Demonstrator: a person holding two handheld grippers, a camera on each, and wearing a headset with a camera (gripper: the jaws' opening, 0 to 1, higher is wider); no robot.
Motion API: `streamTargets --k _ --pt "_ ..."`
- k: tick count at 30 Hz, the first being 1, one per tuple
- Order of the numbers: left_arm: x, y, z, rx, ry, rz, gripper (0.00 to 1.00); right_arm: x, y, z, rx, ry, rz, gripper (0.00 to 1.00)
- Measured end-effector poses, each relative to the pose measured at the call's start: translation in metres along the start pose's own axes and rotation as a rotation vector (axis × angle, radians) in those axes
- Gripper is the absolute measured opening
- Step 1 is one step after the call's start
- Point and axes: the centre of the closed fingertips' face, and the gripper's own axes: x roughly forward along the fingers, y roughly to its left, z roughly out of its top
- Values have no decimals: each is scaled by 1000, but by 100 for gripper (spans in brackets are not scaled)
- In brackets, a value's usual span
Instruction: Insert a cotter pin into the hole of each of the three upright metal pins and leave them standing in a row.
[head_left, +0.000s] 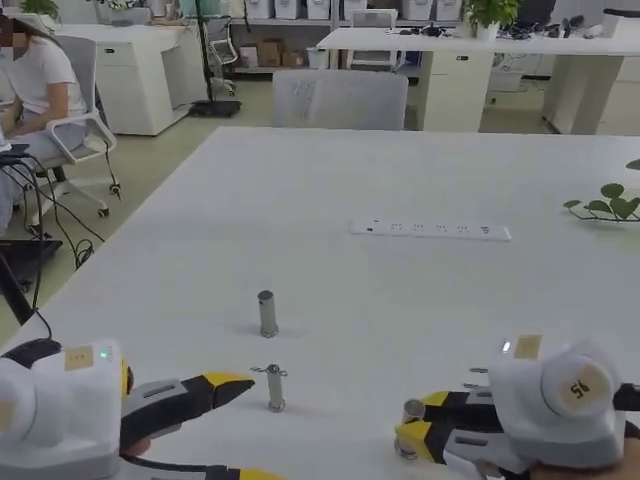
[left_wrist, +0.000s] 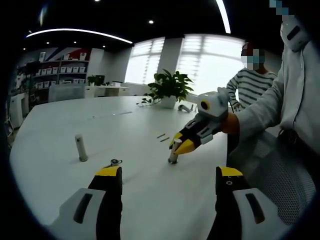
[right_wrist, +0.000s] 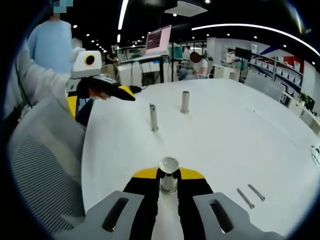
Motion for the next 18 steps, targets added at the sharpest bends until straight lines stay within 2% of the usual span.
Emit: streamTargets --k 10,18 --pt "3 -2 -1 -2 8 -8 76 -1 2 -14 -12 12 -7 14" --pt "4 -2 -1 -3 10 -8 76 -1 1 -13 -2 -8 -7 15"
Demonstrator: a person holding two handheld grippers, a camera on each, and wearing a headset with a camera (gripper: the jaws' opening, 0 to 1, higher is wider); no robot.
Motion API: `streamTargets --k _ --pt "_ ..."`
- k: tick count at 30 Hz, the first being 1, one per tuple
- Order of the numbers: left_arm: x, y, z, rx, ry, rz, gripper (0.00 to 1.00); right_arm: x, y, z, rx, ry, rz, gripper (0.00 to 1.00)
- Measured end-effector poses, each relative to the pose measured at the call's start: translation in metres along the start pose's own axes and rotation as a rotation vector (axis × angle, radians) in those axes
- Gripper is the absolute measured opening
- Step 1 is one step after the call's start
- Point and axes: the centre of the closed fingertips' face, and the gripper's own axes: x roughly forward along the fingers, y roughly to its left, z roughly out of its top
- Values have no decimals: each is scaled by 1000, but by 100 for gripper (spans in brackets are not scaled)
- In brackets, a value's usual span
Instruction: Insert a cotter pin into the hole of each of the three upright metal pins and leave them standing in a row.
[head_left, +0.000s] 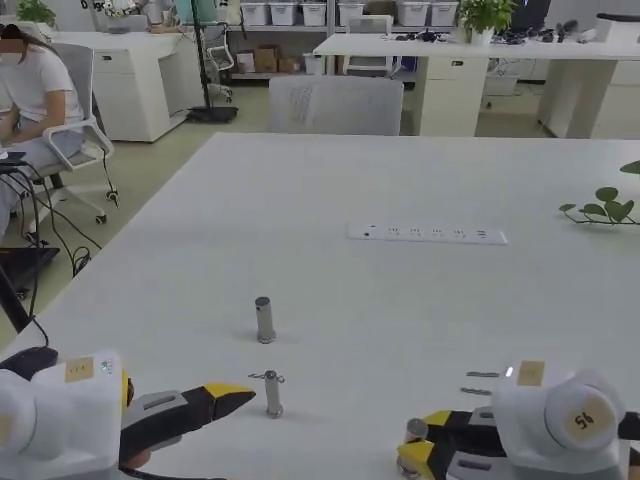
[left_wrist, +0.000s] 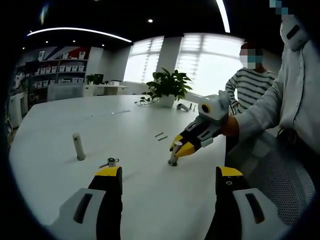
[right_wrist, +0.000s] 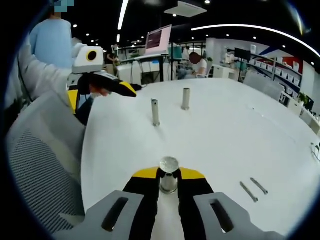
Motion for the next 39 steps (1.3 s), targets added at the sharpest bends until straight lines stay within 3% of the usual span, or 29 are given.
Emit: streamTargets --k 8,14,20,39 --pt "0 -1 0 2 0 -2 76 -1 -1 0 28 1 11 16" --pt "1 0 0 5 0 -3 76 -4 -5 -5 87 16 17 27" --pt "1 0 1 7 3 -3 76 -15 -12 -8 111 18 23 35" --pt "3 -1 3 15 22 -12 75 -55 -37 -29 125 50 2 43"
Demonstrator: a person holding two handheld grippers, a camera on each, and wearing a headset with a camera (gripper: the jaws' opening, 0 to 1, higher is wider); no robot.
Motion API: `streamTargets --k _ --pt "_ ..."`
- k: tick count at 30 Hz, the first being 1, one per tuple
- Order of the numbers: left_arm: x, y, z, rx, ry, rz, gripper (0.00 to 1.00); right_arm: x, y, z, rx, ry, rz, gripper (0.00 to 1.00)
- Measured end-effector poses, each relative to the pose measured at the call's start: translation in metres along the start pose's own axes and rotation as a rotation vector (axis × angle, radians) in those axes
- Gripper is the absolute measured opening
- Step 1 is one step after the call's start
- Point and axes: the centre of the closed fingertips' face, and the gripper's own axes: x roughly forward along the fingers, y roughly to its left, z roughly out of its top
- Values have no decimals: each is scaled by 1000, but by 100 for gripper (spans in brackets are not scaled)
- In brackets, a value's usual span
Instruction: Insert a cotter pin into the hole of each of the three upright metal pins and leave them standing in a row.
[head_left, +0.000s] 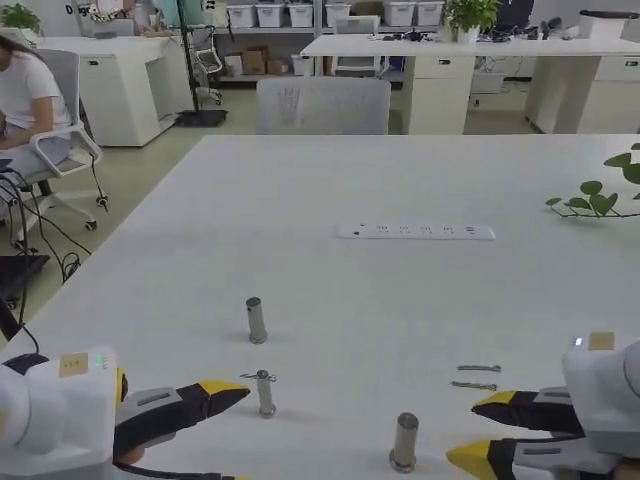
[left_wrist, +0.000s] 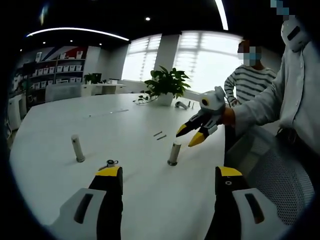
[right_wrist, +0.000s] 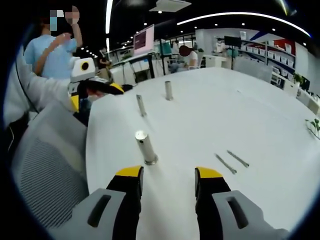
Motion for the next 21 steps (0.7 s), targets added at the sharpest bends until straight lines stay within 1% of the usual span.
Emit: streamTargets --k 4,9,13,17,21 --pt "1 0 0 0 3 -1 75 -5 -6 -5 -3 14 -5 44" --pt "2 -2 -1 0 5 -4 75 -9 -18 -9 -15 41 -14 43" --pt "3 -3 -2 1 11 -9 74 -10 -35 -13 -48 87 -31 42" --pt "4 -5 -2 -1 14 -12 74 -11 -53 -9 -76 116 -39 41" --pt "4 -5 -3 -1 15 -12 74 -8 -65 -9 -96 157 -26 40"
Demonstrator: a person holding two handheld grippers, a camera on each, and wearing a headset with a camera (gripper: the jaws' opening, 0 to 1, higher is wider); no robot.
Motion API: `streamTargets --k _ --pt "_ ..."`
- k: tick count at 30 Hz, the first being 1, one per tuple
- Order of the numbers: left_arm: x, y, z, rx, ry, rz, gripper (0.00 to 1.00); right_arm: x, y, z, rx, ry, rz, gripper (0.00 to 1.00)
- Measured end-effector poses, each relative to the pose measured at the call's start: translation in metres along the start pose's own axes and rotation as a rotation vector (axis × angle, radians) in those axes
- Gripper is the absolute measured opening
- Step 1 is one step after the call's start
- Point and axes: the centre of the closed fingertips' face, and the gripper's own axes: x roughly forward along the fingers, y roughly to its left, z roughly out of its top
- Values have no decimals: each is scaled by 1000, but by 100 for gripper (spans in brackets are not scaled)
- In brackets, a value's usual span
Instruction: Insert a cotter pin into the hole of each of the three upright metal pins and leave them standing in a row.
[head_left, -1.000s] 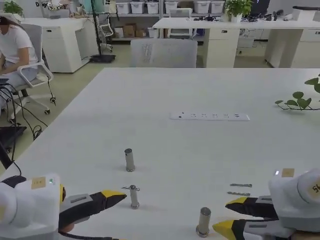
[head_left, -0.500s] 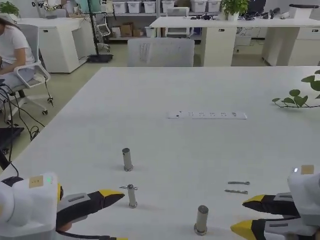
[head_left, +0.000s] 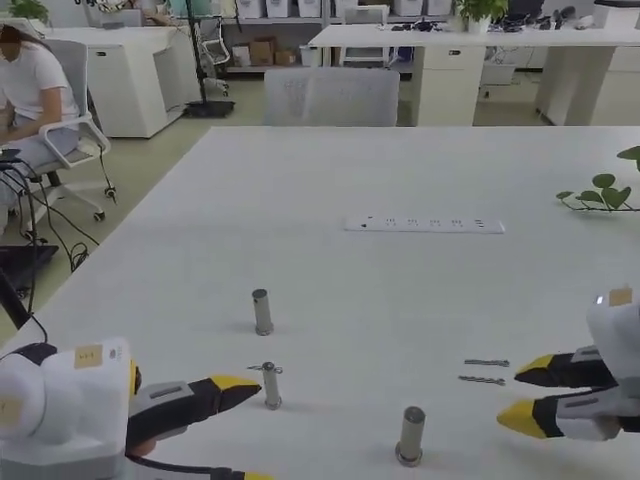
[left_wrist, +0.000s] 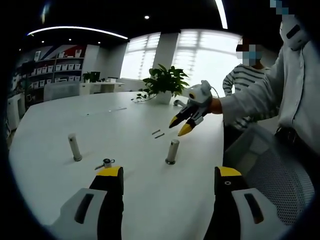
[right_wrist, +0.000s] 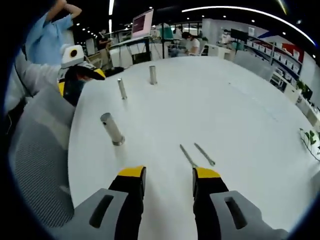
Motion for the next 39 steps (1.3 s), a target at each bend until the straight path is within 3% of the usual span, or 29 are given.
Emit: streamTargets --k 12,16,24,34,39 --pt "0 -1 -3 -6 -1 4 74 12 -14 4 -132 132 46 32" --pt "-2 -1 -5 -10 1 9 74 16 -13 3 -191 195 85 23" --pt "-7 0 -8 -18 6 15 74 27 -13 -5 -312 308 129 17" --pt "-11 1 -10 -21 12 23 74 36 -9 -3 -377 362 177 13" --pt "-13 2 -9 -22 7 25 74 39 -16 -4 -405 387 188 10"
